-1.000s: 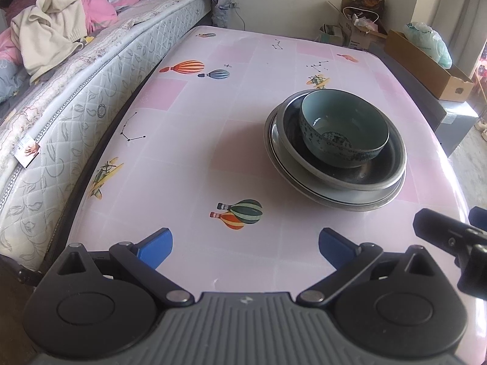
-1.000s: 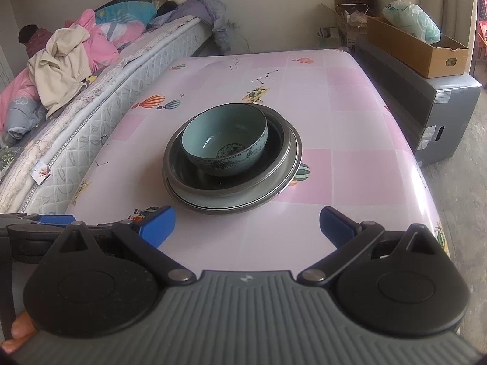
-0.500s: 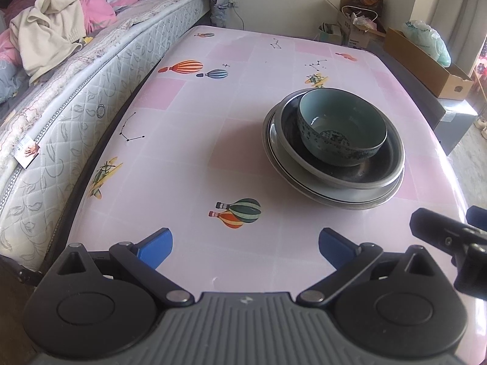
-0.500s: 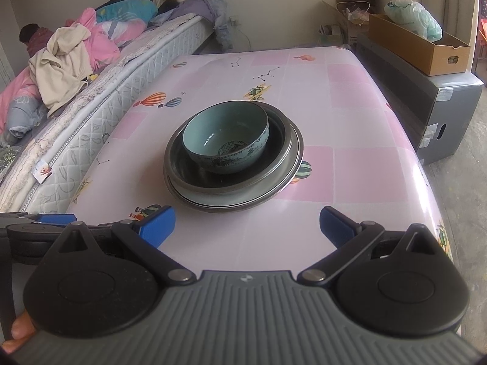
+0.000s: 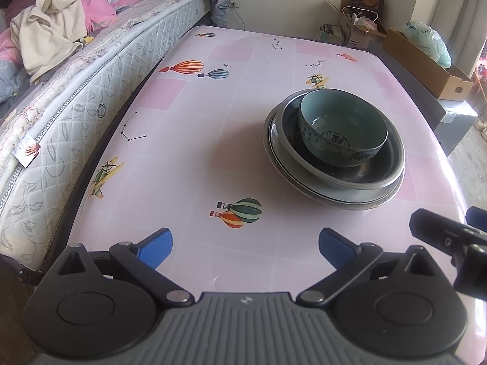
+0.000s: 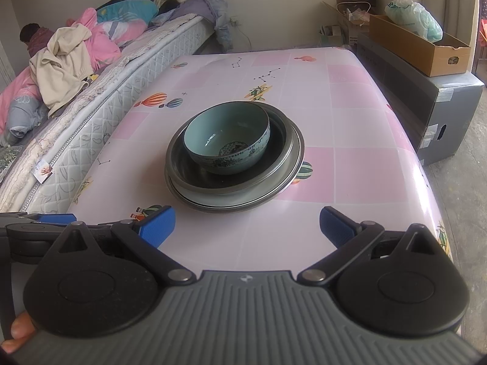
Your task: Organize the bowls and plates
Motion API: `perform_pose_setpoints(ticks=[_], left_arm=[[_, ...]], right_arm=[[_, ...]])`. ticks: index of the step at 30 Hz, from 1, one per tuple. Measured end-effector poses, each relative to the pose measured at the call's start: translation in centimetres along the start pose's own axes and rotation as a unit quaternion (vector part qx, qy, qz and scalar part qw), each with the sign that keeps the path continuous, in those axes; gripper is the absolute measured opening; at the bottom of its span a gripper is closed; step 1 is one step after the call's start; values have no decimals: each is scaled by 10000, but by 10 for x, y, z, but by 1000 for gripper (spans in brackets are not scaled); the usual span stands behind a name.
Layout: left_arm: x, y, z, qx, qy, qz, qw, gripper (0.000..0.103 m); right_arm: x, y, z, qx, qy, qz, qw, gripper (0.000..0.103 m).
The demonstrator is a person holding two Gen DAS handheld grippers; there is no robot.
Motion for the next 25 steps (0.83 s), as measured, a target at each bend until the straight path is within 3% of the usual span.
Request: perform_pose_setpoints(ticks=[25], left_arm=[[-2, -3, 1, 4, -34, -27, 10000, 103]], right_arm=[[-1, -6, 1, 23, -36, -38, 10000, 101]])
Point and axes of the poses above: each gripper's, at about its wrist camera, not at the fingertips, and z roughly the way its jaws point, y to its right, x to its top, the point moved 7 cm from there along z, roughly the way its jaws point, and after that the axes turned 4 degrees about -z, right-handed, at the moved point
